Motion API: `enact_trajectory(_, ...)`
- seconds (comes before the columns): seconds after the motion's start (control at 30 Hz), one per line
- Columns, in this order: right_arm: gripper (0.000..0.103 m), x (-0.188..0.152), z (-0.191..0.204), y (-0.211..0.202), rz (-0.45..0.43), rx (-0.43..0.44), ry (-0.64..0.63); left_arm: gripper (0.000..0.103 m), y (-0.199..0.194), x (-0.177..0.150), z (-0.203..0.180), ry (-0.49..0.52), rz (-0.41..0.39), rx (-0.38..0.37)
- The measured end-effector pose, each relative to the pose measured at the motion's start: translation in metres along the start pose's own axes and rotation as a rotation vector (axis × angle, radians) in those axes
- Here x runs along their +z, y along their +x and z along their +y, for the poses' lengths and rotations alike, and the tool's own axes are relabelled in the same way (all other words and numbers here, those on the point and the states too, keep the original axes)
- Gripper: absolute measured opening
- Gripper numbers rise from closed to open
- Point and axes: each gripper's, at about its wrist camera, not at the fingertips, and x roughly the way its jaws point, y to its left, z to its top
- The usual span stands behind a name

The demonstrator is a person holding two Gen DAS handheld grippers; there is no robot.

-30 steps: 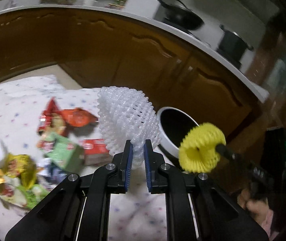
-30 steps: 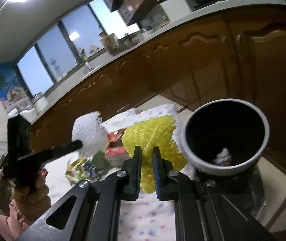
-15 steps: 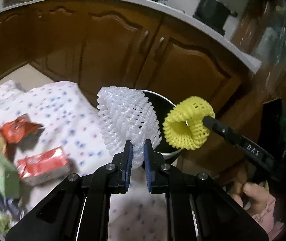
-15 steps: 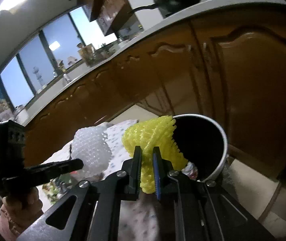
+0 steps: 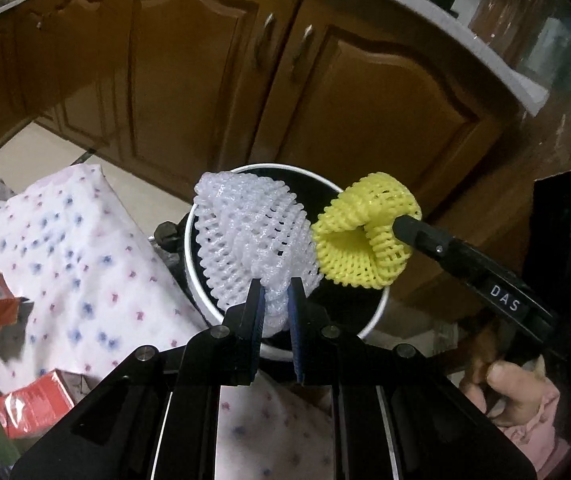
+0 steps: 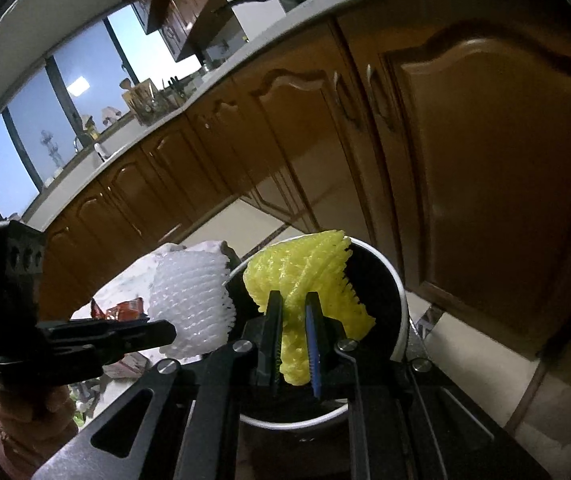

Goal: Collect trash
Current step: 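Move both foam nets over the bin and release them from both tools, then grasp the green juice box with the left tool while the right tool grasps the red milk carton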

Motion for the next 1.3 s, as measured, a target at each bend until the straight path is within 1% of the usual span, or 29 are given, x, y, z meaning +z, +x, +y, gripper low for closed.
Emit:
enact_trajectory(0.17,0.012,-0.003,-0.007,0.013,0.028,-0.009,0.011,0.012,0.019,0.000,-0.001,0.006,0.044,0.006)
enact_trajectory(0.23,0.015,-0.002,-0.012,0.020,0.041,-0.013,0.020,0.012,0.026,0.000,-0.001,0.002,0.062,0.005)
enact_trajectory(0.33,0.016,0.000,-0.016,0.025,0.055,-0.019,0.030,0.013,0.034,0.000,-0.001,0.006,0.078,0.007)
enact_trajectory(0.43,0.021,0.000,-0.021,0.025,0.057,-0.016,0.049,0.026,0.036,0.000,-0.003,0.009,0.082,-0.001)
enact_trajectory(0.47,0.023,0.001,-0.023,0.024,0.055,-0.015,0.057,0.034,0.035,0.000,-0.004,0.012,0.080,0.006)
enact_trajectory(0.5,0.033,0.001,-0.026,0.023,0.051,-0.010,0.069,0.042,0.035,0.000,-0.003,0.013,0.077,0.009)
enact_trajectory(0.53,0.037,0.002,-0.027,0.023,0.048,-0.005,0.076,0.044,0.033,0.000,-0.003,0.014,0.073,0.009)
enact_trajectory(0.63,0.037,0.003,-0.026,0.020,0.039,-0.004,0.075,0.044,0.026,-0.004,-0.004,0.018,0.049,0.014)
enact_trajectory(0.77,0.038,0.004,-0.022,0.014,0.029,0.006,0.073,0.044,0.009,-0.015,0.002,-0.010,0.016,0.008)
enact_trajectory(0.83,0.047,0.003,-0.018,0.010,0.019,0.017,0.073,0.045,0.001,-0.023,0.006,-0.025,-0.001,0.011)
enact_trajectory(0.87,0.050,0.001,-0.017,0.008,0.013,0.026,0.075,0.047,-0.004,-0.029,0.010,-0.040,-0.015,0.016)
enact_trajectory(0.9,0.055,0.001,-0.015,0.007,0.011,0.034,0.079,0.052,-0.009,-0.033,0.013,-0.050,-0.024,0.016)
enact_trajectory(0.97,0.058,-0.004,-0.012,0.004,0.009,0.056,0.092,0.056,-0.019,-0.047,0.019,-0.076,-0.055,0.024)
enact_trajectory(1.07,0.059,-0.011,-0.003,0.001,0.019,0.080,0.090,0.057,-0.035,-0.067,0.033,-0.123,-0.087,0.036)
enact_trajectory(1.1,0.060,-0.014,0.000,0.000,0.020,0.086,0.087,0.057,-0.036,-0.069,0.037,-0.135,-0.092,0.041)
enact_trajectory(1.23,0.075,-0.025,0.012,-0.006,0.016,0.119,0.078,0.058,-0.059,-0.095,0.051,-0.192,-0.141,0.075)
enact_trajectory(1.3,0.079,-0.031,0.018,-0.009,0.013,0.129,0.072,0.066,-0.071,-0.106,0.059,-0.227,-0.165,0.082)
